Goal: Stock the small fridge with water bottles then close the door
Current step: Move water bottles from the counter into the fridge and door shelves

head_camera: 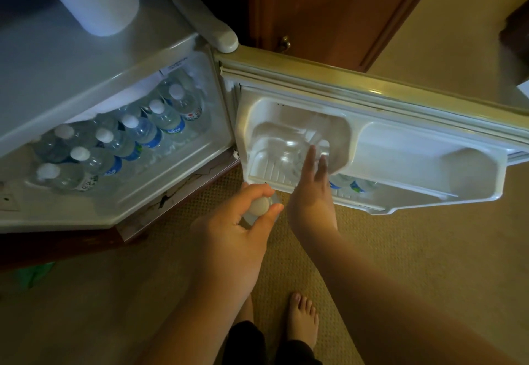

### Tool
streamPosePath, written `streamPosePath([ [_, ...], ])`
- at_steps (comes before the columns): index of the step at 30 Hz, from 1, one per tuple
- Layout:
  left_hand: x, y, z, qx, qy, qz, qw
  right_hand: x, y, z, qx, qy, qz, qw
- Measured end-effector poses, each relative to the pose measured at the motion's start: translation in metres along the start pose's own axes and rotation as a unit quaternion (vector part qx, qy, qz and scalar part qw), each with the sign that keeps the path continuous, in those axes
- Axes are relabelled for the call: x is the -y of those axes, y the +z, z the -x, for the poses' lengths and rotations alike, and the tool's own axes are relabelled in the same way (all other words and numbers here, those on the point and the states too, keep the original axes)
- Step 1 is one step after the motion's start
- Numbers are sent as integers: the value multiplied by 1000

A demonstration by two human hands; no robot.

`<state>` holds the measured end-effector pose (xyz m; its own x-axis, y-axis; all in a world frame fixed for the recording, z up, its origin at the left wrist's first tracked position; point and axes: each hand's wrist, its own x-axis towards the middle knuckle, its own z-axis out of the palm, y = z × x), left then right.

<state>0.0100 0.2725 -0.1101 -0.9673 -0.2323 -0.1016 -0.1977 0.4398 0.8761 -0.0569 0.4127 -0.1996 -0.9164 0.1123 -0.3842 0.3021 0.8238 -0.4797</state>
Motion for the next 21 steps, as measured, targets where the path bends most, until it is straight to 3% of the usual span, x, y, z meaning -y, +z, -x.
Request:
streamPosePath([
  [6,-3,13,-28,60,41,-68,995,-21,-1,49,-36,-37,-12,999],
  [11,-1,40,-60,47,70,-88,993,-33,-15,80,-114,-89,-19,989],
  [17,10,73,-86,60,30,-93,993,-23,-64,90,-205,-189,-29,960],
  [21,10,87,-105,60,68,-141,986,-6,-105,79,-248,-241,-18,938],
])
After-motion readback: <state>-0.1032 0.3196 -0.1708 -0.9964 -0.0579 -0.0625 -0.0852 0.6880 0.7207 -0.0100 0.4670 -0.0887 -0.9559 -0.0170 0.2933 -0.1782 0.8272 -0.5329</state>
